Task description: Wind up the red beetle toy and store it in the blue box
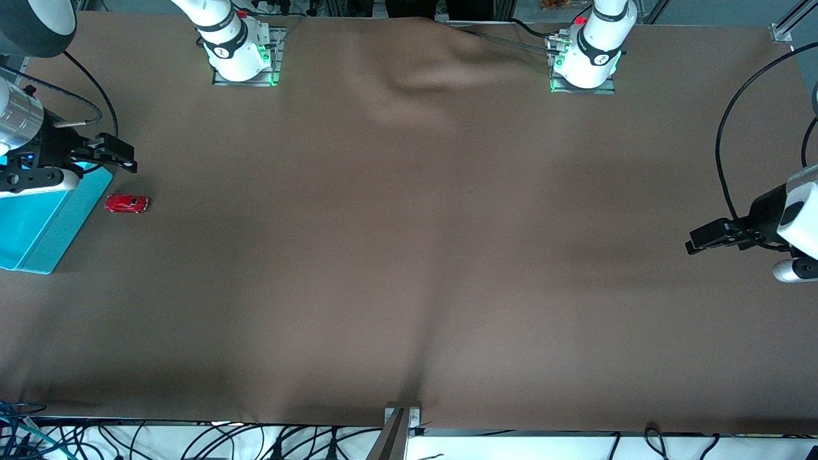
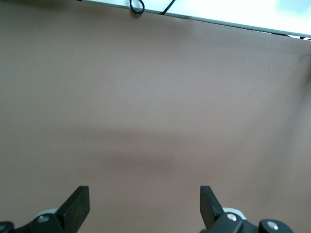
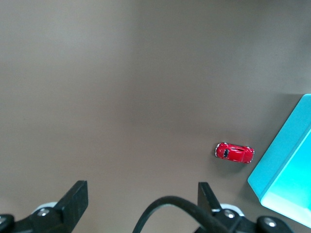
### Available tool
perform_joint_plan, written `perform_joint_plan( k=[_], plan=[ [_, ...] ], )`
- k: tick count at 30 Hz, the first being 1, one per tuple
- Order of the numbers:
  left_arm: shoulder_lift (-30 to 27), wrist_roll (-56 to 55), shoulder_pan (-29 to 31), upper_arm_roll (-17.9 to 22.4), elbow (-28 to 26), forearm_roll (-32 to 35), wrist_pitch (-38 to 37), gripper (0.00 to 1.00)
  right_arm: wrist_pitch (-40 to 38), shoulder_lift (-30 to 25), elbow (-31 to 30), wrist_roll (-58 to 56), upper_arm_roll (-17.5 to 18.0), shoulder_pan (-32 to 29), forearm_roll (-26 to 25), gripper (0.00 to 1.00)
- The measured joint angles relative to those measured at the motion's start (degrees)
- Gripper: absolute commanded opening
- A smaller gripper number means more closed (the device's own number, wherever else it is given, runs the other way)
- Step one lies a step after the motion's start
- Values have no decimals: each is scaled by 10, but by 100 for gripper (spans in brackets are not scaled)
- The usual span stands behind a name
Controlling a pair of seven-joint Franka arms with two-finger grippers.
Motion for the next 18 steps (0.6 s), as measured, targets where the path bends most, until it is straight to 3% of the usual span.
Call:
perform_joint_plan(
  k=[18],
  plan=[
    [-16, 39, 0, -1, 1, 8, -2, 100, -1, -1, 3, 0, 12, 1, 1, 100]
  ],
)
